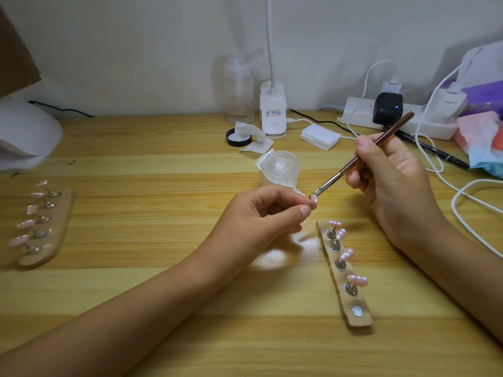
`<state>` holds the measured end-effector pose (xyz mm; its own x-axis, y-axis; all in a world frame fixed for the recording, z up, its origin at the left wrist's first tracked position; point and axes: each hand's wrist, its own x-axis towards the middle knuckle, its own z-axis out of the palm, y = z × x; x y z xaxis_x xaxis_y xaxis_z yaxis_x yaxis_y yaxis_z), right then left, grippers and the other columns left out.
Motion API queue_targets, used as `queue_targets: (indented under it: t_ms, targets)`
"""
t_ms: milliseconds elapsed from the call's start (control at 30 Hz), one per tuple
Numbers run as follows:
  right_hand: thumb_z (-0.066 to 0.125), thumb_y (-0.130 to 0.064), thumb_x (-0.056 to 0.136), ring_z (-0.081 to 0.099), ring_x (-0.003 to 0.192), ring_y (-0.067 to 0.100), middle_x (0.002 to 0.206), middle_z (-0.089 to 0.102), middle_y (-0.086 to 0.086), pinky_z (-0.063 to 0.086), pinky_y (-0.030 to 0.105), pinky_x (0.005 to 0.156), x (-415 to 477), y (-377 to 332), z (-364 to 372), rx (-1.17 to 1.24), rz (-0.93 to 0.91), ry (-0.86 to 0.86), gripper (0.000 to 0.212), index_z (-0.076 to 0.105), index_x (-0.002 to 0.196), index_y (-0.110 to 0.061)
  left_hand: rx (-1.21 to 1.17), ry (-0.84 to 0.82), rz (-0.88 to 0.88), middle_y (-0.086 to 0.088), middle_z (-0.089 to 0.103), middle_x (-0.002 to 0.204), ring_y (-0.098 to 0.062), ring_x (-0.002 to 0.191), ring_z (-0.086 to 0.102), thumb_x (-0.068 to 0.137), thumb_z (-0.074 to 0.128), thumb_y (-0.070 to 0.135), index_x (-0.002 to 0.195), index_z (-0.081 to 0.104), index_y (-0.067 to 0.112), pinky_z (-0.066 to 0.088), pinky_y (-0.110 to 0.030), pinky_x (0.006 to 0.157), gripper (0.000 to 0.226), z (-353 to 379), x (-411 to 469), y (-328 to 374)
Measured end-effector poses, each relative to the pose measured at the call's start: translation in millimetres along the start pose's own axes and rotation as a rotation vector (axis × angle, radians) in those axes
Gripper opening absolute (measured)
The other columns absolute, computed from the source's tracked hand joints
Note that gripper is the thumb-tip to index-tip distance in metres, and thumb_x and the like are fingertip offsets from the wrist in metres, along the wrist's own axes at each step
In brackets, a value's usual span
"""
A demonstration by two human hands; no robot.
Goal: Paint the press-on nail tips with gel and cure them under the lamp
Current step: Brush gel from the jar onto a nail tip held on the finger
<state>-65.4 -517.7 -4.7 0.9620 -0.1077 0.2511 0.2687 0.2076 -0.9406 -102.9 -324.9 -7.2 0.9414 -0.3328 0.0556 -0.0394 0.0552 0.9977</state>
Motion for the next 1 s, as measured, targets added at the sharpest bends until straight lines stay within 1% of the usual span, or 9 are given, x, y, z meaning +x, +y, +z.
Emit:
queue_targets:
  t_ms: [133,267,400,567,700,767,867,933,1000]
  targets:
    - [0.055,-0.023,0.099,0.051,0.053,0.004,0.061,0.055,-0.010,0.046,0.017,0.055,-0.1,-2.8,-0.5,0.038,0.008,0.029,0.013,0.055,0.087,-0.019,0.024,0.001,0.005,0.008,0.074,0.086,0.000,0.067,0.060,0.087,0.067,0.005,0.082,0.074,0.018,0.050,-0.013,0.067,0.016,0.9,-1.0,-0.2]
    - [0.051,-0.024,0.101,0.050,0.053,0.005,0.060,0.053,-0.009,0.045,0.017,0.054,-2.5,-6.5,2.4,0.065,0.026,-0.007,0.018,0.052,0.084,-0.017,0.021,-0.018,-0.006,0.002,0.071,0.078,-0.005,0.065,0.060,0.088,0.068,0.007,0.083,0.075,0.021,0.049,-0.015,0.068,0.016,0.9,-1.0,-1.9]
    - [0.048,-0.022,0.102,0.048,0.052,0.007,0.060,0.053,-0.006,0.044,0.018,0.054,-4.2,-7.3,5.4,0.045,0.029,-0.027,0.019,0.049,0.084,-0.015,0.064,-0.021,-0.008,0.006,0.068,0.072,-0.003,0.062,0.057,0.082,0.070,0.018,0.080,0.076,0.025,0.048,-0.015,0.066,0.009,0.4,-0.6,-2.7]
    - [0.049,-0.023,0.101,0.049,0.053,0.007,0.062,0.054,-0.005,0.045,0.017,0.055,-4.3,-5.3,4.1,0.010,0.013,-0.045,0.016,0.052,0.087,-0.016,0.099,-0.009,-0.017,0.004,0.071,0.078,-0.007,0.071,0.059,0.077,0.068,0.024,0.077,0.075,0.028,0.048,-0.019,0.065,0.008,1.2,-0.2,-3.8]
    - [0.052,-0.024,0.100,0.052,0.054,0.006,0.062,0.056,-0.008,0.046,0.017,0.056,-3.1,-3.0,2.8,-0.037,-0.007,-0.008,0.013,0.053,0.089,-0.018,0.108,-0.003,-0.022,0.001,0.073,0.083,-0.009,0.074,0.059,0.076,0.068,0.025,0.075,0.073,0.028,0.047,-0.022,0.064,0.006,0.7,-0.1,-4.2]
    - [0.051,-0.025,0.101,0.052,0.055,0.006,0.063,0.056,-0.008,0.046,0.017,0.056,-2.6,-3.1,1.6,-0.018,-0.002,0.005,0.015,0.053,0.087,-0.018,0.117,-0.004,-0.017,-0.003,0.073,0.086,-0.009,0.074,0.059,0.077,0.068,0.025,0.076,0.072,0.027,0.046,-0.021,0.064,0.005,0.4,-0.3,-4.0]
    - [0.049,-0.023,0.102,0.050,0.054,0.006,0.063,0.055,-0.007,0.045,0.017,0.055,-2.5,-3.4,0.7,0.039,0.010,-0.040,0.019,0.052,0.085,-0.017,0.128,0.000,-0.011,-0.011,0.071,0.092,-0.010,0.075,0.058,0.077,0.067,0.026,0.076,0.071,0.027,0.046,-0.022,0.064,0.005,0.6,-0.5,-3.7]
    - [0.050,-0.024,0.101,0.050,0.054,0.006,0.062,0.056,-0.007,0.045,0.018,0.056,-2.6,-2.4,1.1,0.035,0.007,-0.079,0.016,0.052,0.087,-0.017,0.126,0.005,-0.009,-0.012,0.070,0.090,-0.010,0.075,0.058,0.077,0.067,0.026,0.077,0.071,0.025,0.045,-0.025,0.066,0.004,0.3,0.1,-4.1]
    - [0.051,-0.024,0.101,0.051,0.054,0.007,0.063,0.056,-0.006,0.046,0.018,0.056,-2.3,-0.6,1.7,-0.003,-0.002,-0.075,0.014,0.053,0.088,-0.018,0.105,0.001,0.003,-0.004,0.070,0.080,-0.008,0.073,0.057,0.078,0.068,0.024,0.077,0.072,0.023,0.045,-0.024,0.066,0.004,-0.8,0.8,-5.0]
